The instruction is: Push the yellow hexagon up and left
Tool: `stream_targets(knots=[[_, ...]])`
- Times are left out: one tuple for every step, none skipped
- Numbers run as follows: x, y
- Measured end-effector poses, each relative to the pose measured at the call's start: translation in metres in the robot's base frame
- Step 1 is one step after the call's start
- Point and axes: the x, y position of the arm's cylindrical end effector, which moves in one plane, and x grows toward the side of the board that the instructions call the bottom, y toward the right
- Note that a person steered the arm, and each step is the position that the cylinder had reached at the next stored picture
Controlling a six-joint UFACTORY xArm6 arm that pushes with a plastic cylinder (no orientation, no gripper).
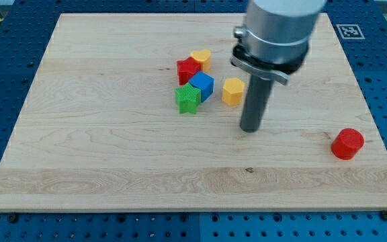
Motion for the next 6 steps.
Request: stream_targets(knots=[[-0.036,-0.002],[-0.049,0.005],[-0.06,0.017],[-0.079,0.02],[-0.107,-0.008],[-0.123,-0.043]])
